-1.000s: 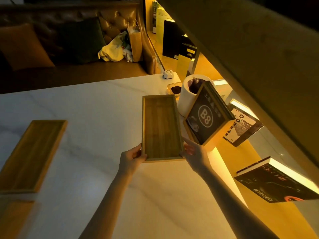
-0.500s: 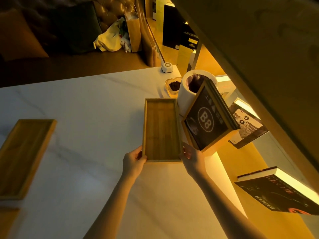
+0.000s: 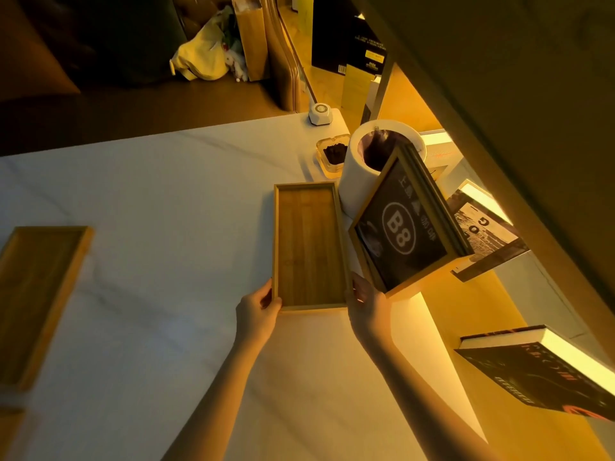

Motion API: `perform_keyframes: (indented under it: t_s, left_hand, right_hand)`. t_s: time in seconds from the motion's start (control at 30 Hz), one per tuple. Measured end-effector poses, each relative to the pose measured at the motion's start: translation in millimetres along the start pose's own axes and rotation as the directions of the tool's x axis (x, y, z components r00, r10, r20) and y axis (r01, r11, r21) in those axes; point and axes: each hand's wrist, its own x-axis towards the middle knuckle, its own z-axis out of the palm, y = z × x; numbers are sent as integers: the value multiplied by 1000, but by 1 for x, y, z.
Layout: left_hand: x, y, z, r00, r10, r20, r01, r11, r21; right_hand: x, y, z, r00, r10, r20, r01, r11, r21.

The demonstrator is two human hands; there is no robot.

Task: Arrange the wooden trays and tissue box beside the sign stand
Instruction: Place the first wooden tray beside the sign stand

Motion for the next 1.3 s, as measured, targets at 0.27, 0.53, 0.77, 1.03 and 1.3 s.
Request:
perform_keyframes:
  t_s: [0.27,0.53,0.77,1.03,1.3]
  left_hand:
    - [3,-8,12,998,52,-35,-44,982,182]
    - [3,-10,16,992,127,-24,-116,958,260]
    - [-16,-22,20,970,242,-26,-222,923,314]
    - [-31,-42,26,953,268,142,-303,815,494]
    - [-32,-41,32,960,215,179,-280,749,601]
  right_hand:
    - [-6,9,10,996,-35,-83,20,985,-174]
    - [-2,10,11,995,-45,-89,31,988,-150]
    - [-24,24,8,965,-251,-72,226,942,-247]
    - [-53,47,11,920,-319,227,391,723,-570]
    - [-51,44,1,905,-252,342,413,716,-563]
